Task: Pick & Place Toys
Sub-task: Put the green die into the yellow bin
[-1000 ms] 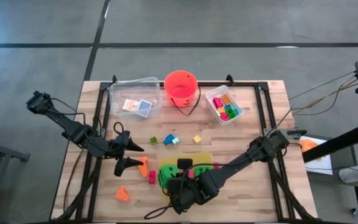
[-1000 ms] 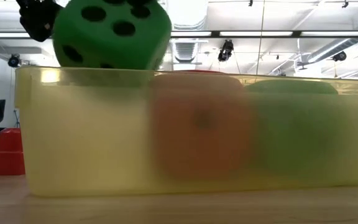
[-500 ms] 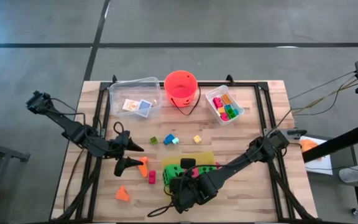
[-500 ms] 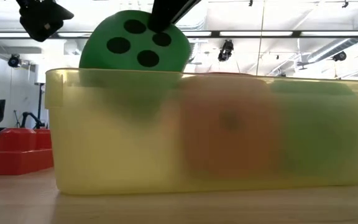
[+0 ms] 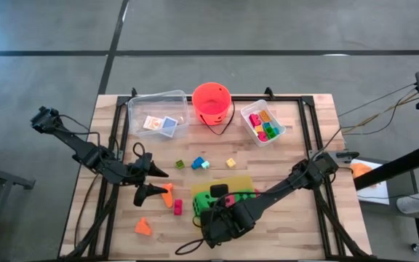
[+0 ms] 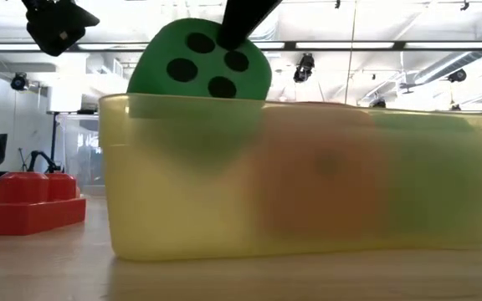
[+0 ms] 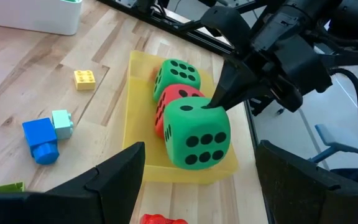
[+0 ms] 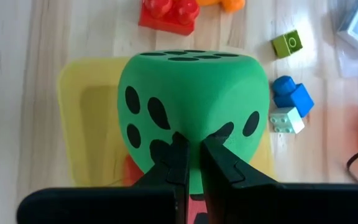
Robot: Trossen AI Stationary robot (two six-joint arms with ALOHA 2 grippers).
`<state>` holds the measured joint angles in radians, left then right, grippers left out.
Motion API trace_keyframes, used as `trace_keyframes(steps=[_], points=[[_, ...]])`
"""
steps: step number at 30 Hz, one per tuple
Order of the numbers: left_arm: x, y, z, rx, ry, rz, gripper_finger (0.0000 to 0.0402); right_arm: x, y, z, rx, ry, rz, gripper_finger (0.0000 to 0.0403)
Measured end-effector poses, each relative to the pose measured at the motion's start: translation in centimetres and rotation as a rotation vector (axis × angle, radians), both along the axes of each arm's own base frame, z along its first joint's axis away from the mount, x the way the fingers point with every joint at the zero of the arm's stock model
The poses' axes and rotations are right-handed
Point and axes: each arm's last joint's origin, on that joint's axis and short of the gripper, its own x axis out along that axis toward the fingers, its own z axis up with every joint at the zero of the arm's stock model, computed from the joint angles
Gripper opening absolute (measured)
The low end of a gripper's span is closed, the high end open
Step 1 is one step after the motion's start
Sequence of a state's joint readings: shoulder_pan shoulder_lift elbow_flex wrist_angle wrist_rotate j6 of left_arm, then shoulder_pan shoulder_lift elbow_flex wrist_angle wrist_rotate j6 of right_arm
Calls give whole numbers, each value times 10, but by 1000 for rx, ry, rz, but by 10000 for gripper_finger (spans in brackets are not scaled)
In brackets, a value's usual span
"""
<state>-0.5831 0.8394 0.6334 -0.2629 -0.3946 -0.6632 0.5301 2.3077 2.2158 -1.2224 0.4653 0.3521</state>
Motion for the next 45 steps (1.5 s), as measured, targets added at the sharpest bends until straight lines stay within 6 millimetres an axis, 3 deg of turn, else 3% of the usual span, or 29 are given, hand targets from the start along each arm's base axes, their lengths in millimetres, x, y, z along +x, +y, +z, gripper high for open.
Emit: trace_keyframes(steps=[45], points=[[0,0,0,0,0,0,297,0,-3,-15,66,84,31,12]])
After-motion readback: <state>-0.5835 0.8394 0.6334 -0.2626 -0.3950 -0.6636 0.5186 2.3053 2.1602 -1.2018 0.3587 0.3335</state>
